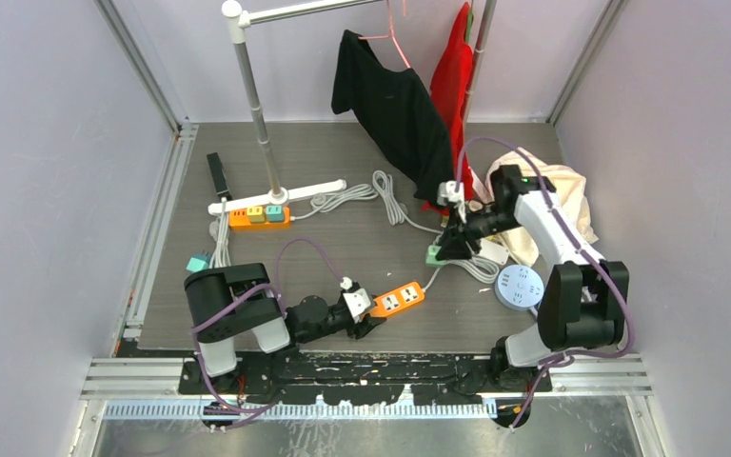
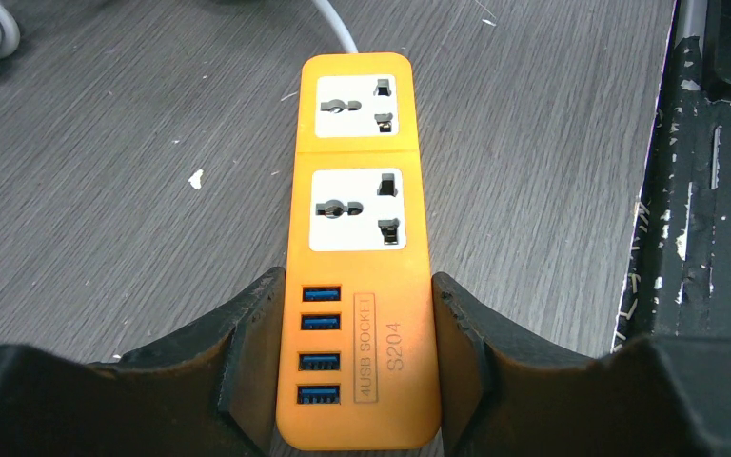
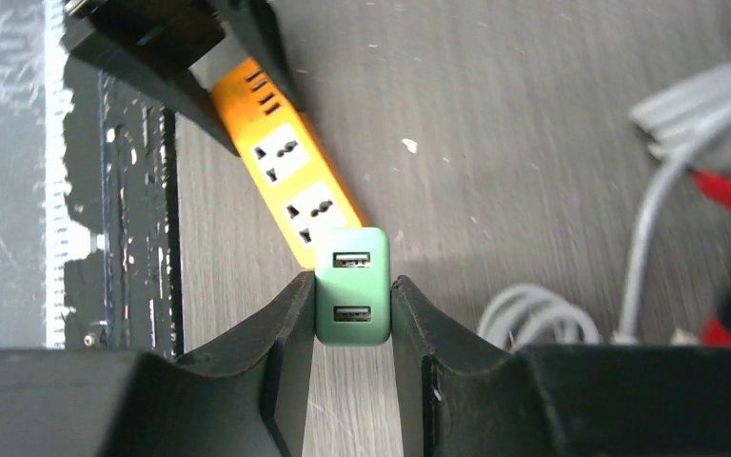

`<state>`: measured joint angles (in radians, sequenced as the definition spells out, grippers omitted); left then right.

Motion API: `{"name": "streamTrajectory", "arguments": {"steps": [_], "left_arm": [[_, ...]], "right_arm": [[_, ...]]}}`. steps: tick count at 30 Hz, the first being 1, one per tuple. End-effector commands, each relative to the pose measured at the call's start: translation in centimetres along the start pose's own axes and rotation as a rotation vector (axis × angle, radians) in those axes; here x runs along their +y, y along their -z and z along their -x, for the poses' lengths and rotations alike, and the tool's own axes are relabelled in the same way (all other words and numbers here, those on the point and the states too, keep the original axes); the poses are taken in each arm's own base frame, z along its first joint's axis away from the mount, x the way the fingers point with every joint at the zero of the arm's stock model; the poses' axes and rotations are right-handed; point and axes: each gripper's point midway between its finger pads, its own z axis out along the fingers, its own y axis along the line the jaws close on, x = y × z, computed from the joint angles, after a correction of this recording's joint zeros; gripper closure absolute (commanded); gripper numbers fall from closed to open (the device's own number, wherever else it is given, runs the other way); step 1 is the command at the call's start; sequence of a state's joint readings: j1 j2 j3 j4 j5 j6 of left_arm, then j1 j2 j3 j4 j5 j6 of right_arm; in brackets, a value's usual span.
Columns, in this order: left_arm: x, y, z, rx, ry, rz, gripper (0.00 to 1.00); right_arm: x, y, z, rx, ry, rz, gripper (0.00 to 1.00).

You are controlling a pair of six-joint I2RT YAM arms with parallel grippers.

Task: Pull the plug off the socket
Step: Place the plug at the center of the board.

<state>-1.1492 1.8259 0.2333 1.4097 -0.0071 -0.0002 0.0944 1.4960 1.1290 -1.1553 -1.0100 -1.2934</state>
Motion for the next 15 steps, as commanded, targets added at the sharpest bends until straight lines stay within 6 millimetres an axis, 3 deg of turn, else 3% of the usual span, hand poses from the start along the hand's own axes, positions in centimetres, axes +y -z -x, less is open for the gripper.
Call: {"name": "streamTrajectory", "arguments": {"steps": [1, 7, 15], "left_arm": [[0.5, 0.0, 0.1, -0.008, -0.014, 0.02, 1.0], [0.5, 0.0, 0.1, -0.01, -0.013, 0.016, 1.0], [0.4, 0.0, 0.1, -0.01, -0.013, 0.012, 1.0]], "right_arm": [[-1.5, 3.4, 2.1, -0.103, -0.12, -0.154, 0.99], [-7.6, 6.8, 0.8, -0.145, -0.318, -0.524, 0.98], [-11.7, 8.5, -0.9, -0.195, -0.5, -0.736, 0.98]]}}
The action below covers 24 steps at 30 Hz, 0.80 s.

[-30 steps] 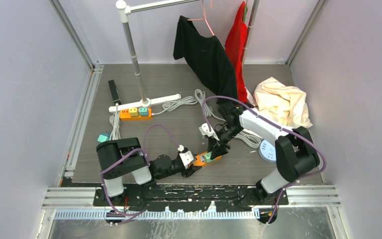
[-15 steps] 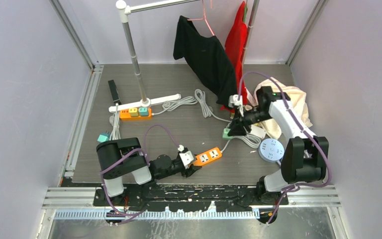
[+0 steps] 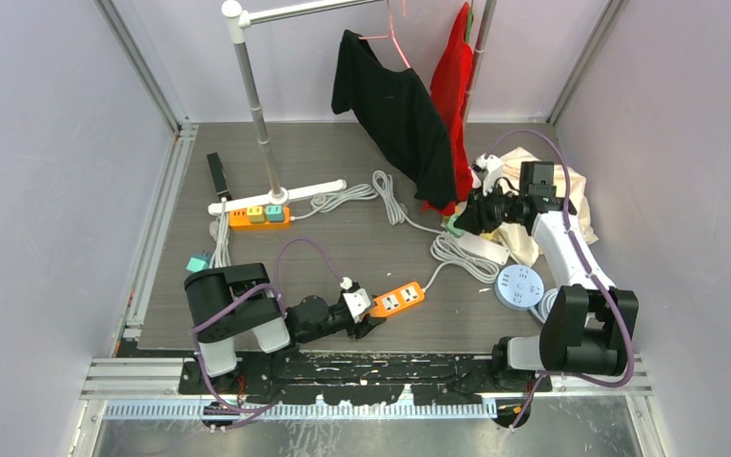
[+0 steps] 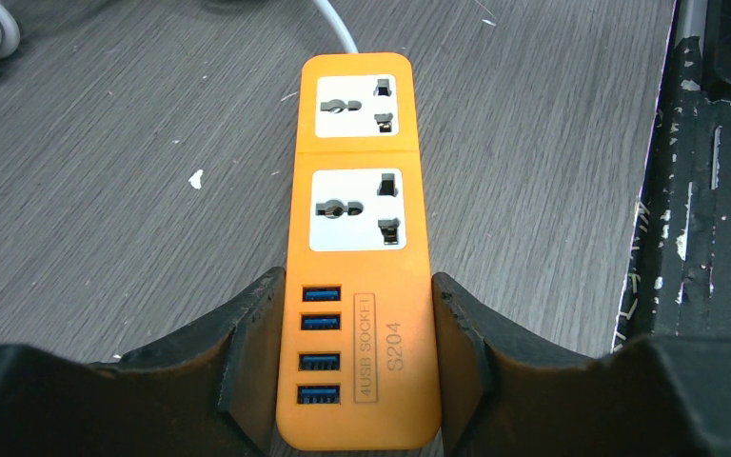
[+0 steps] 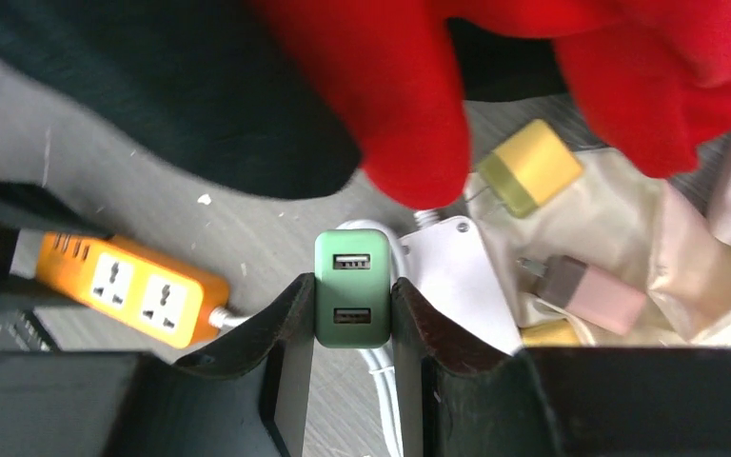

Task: Pull the plug off the socket
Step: Place the plug at the center of the board.

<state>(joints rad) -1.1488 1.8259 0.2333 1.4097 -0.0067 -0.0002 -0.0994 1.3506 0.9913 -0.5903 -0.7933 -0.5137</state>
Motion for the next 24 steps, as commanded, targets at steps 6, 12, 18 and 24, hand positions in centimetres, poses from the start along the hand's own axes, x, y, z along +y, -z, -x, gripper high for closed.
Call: {"name": "streamTrajectory", "arguments": {"steps": [6, 12, 18, 24], "left_arm": [[0.3, 0.0, 0.1, -0.01, -0.014, 0.009, 1.0], [0.3, 0.0, 0.1, -0.009, -0.015, 0.006, 1.0], [0.3, 0.0, 0.1, -0.009, -0.014, 0.007, 1.0], [0.3, 0.0, 0.1, -0.009, -0.015, 0.007, 1.0]], "right_arm": [[-6.5, -1.3, 2.7, -0.223, -0.326, -0.318, 0.98], [-10.1, -1.3, 2.7, -0.331, -0.551, -0.496, 0.91], [-10.7, -2.2, 2.0, -0.333, -0.629, -0.495, 0.83], [-11.4, -2.6, 1.1, -0.267, -0.632, -0.522, 0.6]]}}
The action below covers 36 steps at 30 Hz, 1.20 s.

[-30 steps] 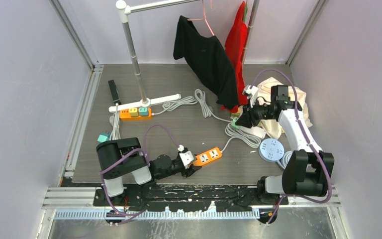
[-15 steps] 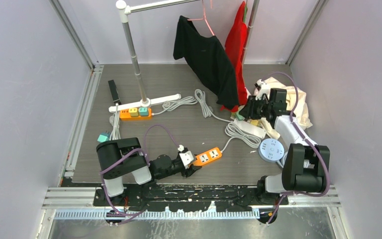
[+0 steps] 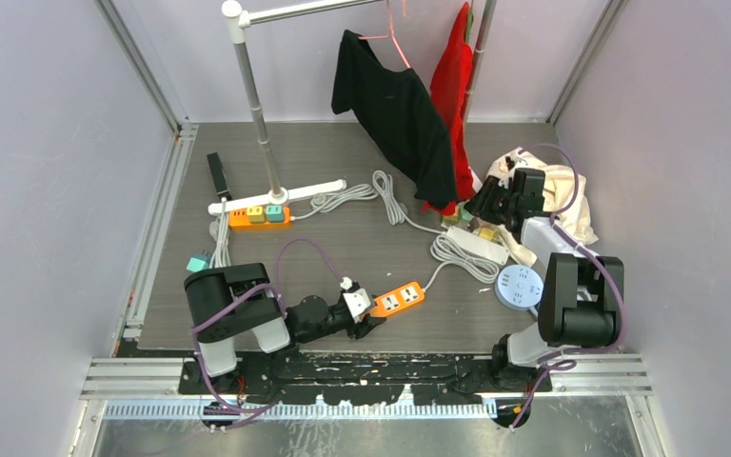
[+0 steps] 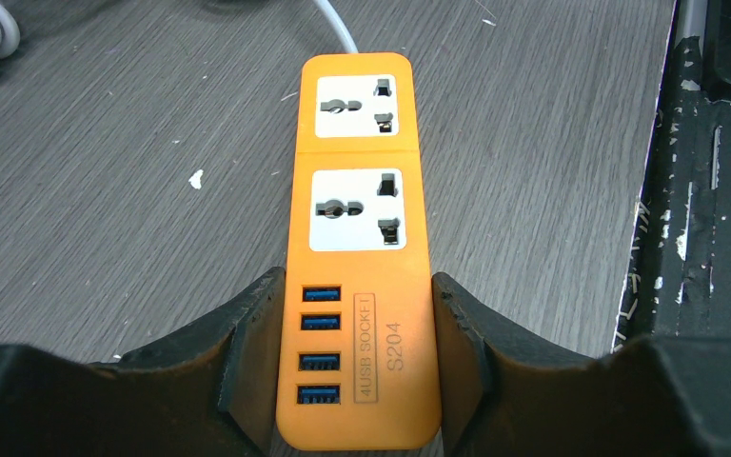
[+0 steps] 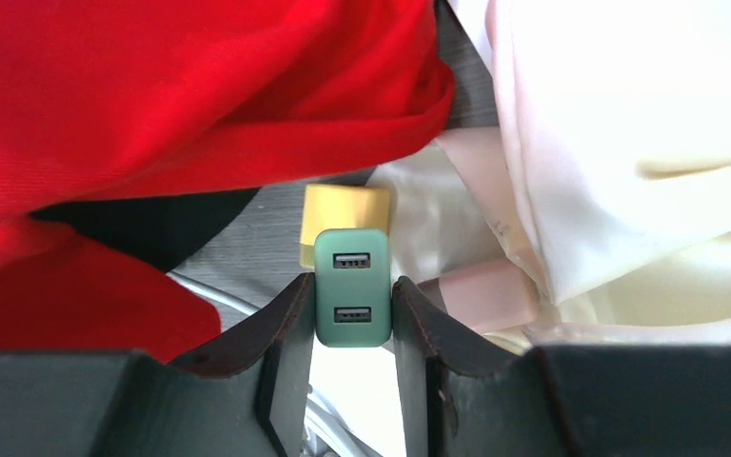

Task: Pull the plug off the socket
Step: Place the plug at the center of the board.

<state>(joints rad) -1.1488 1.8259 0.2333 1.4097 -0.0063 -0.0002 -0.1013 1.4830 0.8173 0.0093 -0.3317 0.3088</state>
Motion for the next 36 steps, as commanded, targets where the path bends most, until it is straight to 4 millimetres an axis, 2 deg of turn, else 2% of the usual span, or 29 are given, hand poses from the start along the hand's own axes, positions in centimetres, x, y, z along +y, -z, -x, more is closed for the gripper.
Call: {"name": "streamTrajectory", "arguments": {"steps": [1, 3, 7, 13, 18, 22, 25, 29, 31, 33, 36], "left_arm": [[0.3, 0.0, 0.1, -0.009, -0.014, 0.007, 1.0], [0.3, 0.0, 0.1, -0.009, -0.014, 0.009, 1.0], [0.3, 0.0, 0.1, -0.009, -0.014, 0.008, 1.0], [0.3, 0.0, 0.1, -0.01, -0.014, 0.005, 1.0], [0.3, 0.0, 0.2, -0.012, -0.015, 0.005, 1.0], [0.2, 0.0, 0.2, -0.013, -0.015, 0.003, 1.0], [0.2, 0.0, 0.2, -0.012, -0.014, 0.003, 1.0], [0.2, 0.1, 0.3, -0.014, -0.013, 0.002, 1.0], [0.2, 0.1, 0.4, -0.017, -0.012, 0.001, 0.91], [0.2, 0.2, 0.5, -0.02, -0.011, 0.004, 0.75], [0.4, 0.4, 1.1, -0.036, 0.002, 0.013, 0.46]], "right_arm": [[0.1, -0.1, 2.6, -0.055, 0.006, -0.016, 0.55], [0.5, 0.0, 2.7, -0.052, 0.016, 0.0, 0.47], [1.0, 0.5, 3.2, -0.063, 0.05, 0.02, 0.38], [2.8, 3.1, 4.6, -0.08, 0.162, 0.12, 0.39], [6.6, 7.5, 2.9, 0.038, 0.337, 0.419, 0.4], [8.6, 10.8, 1.6, 0.093, 0.45, 0.59, 0.42], [10.5, 13.7, -0.5, 0.115, 0.579, 0.772, 0.42], [12.1, 17.4, -3.9, 0.069, 0.799, 1.004, 0.26], [12.7, 18.6, -5.1, 0.04, 0.867, 1.086, 0.18], [13.2, 19.3, -6.1, 0.043, 0.901, 1.156, 0.15], [13.4, 18.9, -7.7, 0.102, 0.924, 1.216, 0.14]]}}
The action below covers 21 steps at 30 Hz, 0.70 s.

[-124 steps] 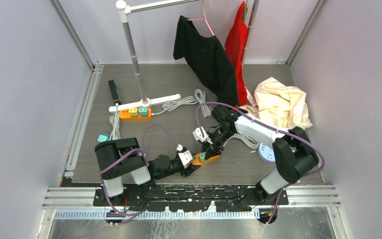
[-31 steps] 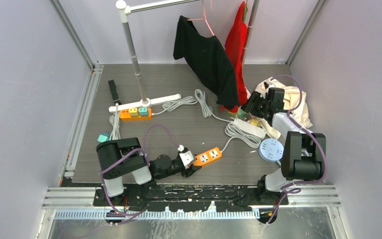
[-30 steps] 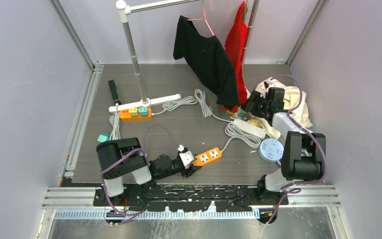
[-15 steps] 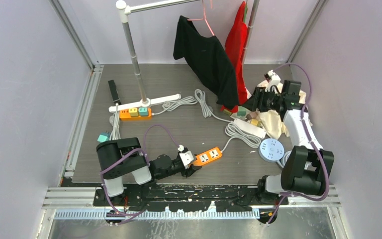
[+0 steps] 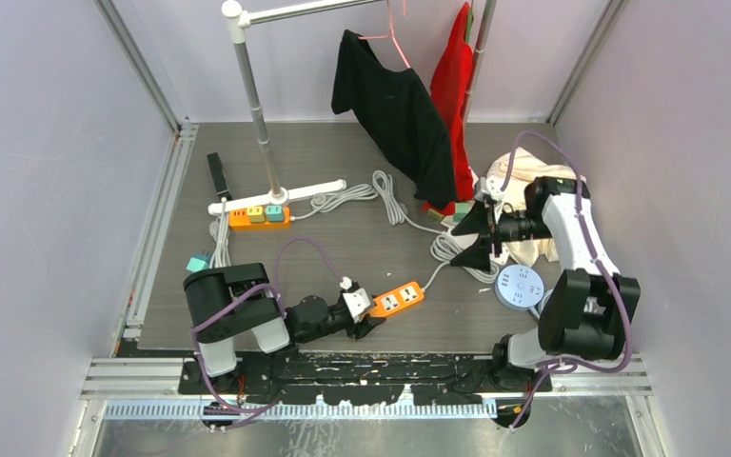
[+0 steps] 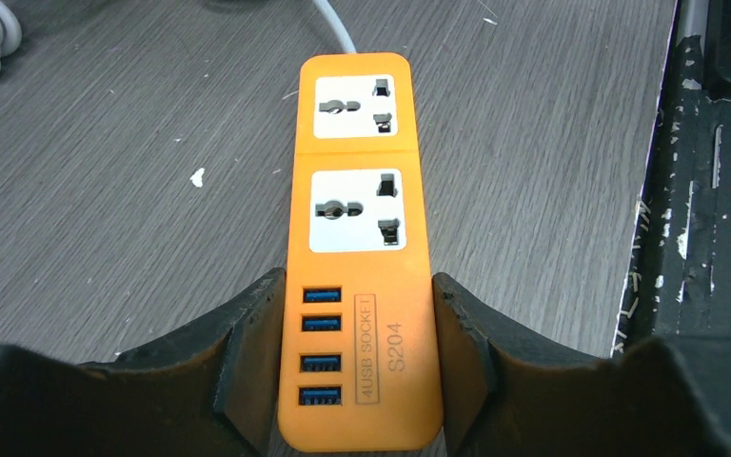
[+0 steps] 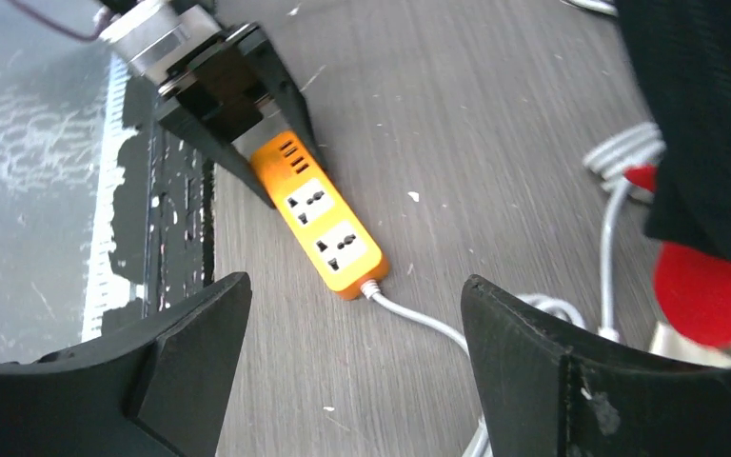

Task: Pull the plug off the socket
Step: Place the plug at the center of the board, then move the socket to the center of the board.

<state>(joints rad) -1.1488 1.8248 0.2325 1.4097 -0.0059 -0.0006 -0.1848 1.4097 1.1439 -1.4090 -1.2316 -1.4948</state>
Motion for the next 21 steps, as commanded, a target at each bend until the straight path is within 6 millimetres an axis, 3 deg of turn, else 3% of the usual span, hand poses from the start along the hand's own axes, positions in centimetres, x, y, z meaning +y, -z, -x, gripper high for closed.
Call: {"name": "streamTrajectory", "arguments": {"steps": [1, 5, 9, 12, 15, 21], "left_arm": [[0.5, 0.5, 1.4, -0.043, 0.009, 0.022, 0.35], [1.1, 1.4, 4.0, -0.117, 0.051, 0.061, 0.15], [0.9, 2.5, 5.9, -0.123, 0.08, 0.047, 0.13], [0.7, 3.4, 6.4, -0.001, 0.124, 0.044, 0.1], [1.8, 5.6, 7.6, 0.12, 0.152, 0.112, 0.08], [4.0, 10.8, 8.8, 0.099, 0.255, 0.267, 0.0]], "right_arm": [[3.6, -1.5, 1.0, -0.05, 0.142, 0.173, 0.13], [4.5, -3.1, -0.4, 0.007, 0.177, 0.273, 0.12], [4.1, -5.2, -2.2, 0.123, 0.195, 0.284, 0.11], [2.7, -7.3, -4.0, 0.235, 0.25, 0.183, 0.1], [1.8, -9.3, -4.6, 0.302, 0.372, 0.097, 0.02], [3.8, -12.5, -6.7, 0.377, 0.47, 0.219, 0.0]]}}
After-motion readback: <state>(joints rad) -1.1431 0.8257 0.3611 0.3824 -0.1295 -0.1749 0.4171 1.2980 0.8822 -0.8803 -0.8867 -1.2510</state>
